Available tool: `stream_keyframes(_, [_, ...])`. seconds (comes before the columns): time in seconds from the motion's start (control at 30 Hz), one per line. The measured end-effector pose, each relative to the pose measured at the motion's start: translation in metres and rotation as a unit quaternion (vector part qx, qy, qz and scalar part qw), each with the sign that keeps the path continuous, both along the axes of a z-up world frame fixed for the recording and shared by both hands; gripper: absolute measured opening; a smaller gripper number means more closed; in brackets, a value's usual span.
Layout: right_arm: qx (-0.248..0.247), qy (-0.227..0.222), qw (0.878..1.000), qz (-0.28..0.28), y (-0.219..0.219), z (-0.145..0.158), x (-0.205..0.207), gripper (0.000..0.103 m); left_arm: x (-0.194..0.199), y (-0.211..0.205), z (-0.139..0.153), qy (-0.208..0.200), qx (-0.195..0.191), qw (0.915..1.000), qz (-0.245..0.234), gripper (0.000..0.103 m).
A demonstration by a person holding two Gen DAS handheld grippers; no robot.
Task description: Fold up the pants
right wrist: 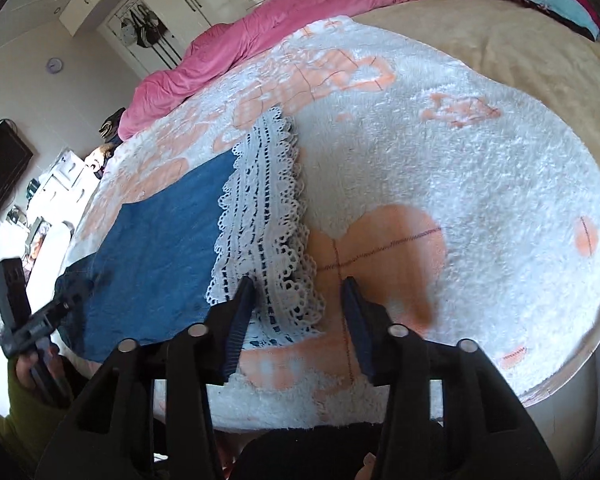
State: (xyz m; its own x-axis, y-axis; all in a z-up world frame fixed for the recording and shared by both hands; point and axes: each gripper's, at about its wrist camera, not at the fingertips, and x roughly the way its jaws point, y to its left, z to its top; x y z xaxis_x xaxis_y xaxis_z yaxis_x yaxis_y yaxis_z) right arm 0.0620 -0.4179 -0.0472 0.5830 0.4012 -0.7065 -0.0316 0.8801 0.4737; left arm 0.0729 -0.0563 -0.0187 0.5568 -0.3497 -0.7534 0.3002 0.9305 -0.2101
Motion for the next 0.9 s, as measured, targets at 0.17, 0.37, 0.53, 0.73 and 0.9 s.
stream_keyframes(0.17, [-0.017, 0.0, 1.0, 0.019, 0.013, -0.001, -0.002, 0.026, 0.003, -0.004, -0.014, 0.009, 0.03, 0.9994, 0.013, 0.064])
stream_keyframes(0.37, [-0.092, -0.021, 0.995, 0.043, 0.024, 0.017, -0.012, 0.015, 0.004, -0.002, -0.017, 0.009, 0.029, 0.9995, 0.012, 0.065])
stream_keyframes(0.53, [-0.15, -0.007, 0.987, 0.05, 0.027, 0.007, -0.013, 0.015, 0.005, -0.001, -0.02, 0.009, 0.033, 0.9993, 0.012, 0.065])
stream_keyframes(0.73, [-0.095, -0.002, 0.995, 0.018, 0.015, 0.0, -0.015, 0.032, 0.006, 0.001, -0.02, 0.009, 0.025, 0.9996, 0.01, 0.065])
stream_keyframes(0.9, [-0.125, -0.041, 0.991, -0.018, 0.016, 0.03, -0.029, 0.049, -0.004, 0.021, 0.006, -0.016, -0.009, 0.9993, 0.033, 0.068])
